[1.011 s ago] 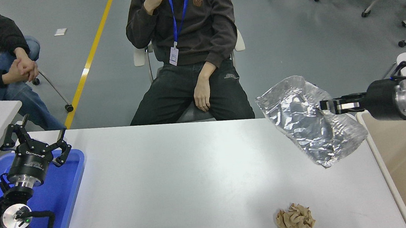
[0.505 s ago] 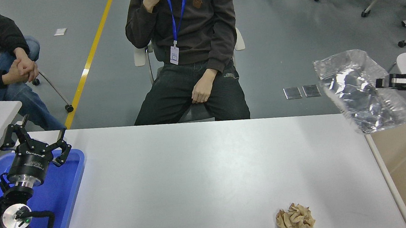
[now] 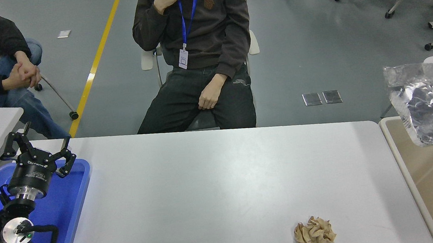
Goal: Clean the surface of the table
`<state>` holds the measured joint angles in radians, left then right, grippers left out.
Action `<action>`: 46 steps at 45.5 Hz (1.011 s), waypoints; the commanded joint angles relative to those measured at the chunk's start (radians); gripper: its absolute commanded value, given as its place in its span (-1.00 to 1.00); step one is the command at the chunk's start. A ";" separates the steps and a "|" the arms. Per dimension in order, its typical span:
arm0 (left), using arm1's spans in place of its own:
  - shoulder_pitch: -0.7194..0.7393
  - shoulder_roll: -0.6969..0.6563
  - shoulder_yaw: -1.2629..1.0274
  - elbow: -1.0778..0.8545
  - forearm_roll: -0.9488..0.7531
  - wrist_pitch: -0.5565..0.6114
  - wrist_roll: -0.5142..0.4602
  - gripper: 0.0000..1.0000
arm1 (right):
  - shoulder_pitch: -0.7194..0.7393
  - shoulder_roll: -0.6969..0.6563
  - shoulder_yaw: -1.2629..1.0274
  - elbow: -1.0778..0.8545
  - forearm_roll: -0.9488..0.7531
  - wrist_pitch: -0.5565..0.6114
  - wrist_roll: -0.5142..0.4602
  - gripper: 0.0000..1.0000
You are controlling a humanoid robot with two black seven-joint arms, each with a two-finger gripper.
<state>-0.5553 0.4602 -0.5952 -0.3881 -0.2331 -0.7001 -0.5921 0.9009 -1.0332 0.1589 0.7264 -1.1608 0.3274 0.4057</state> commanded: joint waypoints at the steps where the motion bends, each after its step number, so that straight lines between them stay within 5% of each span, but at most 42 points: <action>1: 0.000 0.000 0.000 0.000 0.000 0.001 0.000 1.00 | -0.074 0.119 -0.002 -0.275 0.003 -0.008 0.119 -1.00; 16: 0.000 0.000 0.000 0.000 0.000 0.001 0.000 1.00 | -0.151 0.297 -0.067 -0.604 0.046 -0.051 0.225 -1.00; 26: 0.000 0.000 0.000 0.000 0.000 0.001 0.000 1.00 | -0.253 0.343 -0.114 -0.625 0.053 -0.177 0.223 -1.00; 46: 0.000 0.000 0.000 0.000 0.000 0.001 -0.002 1.00 | -0.342 0.446 -0.274 -0.737 0.053 -0.478 0.090 -1.00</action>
<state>-0.5553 0.4602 -0.5952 -0.3880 -0.2332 -0.6994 -0.5934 0.6072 -0.6489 -0.0365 0.0591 -1.1091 -0.0018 0.5747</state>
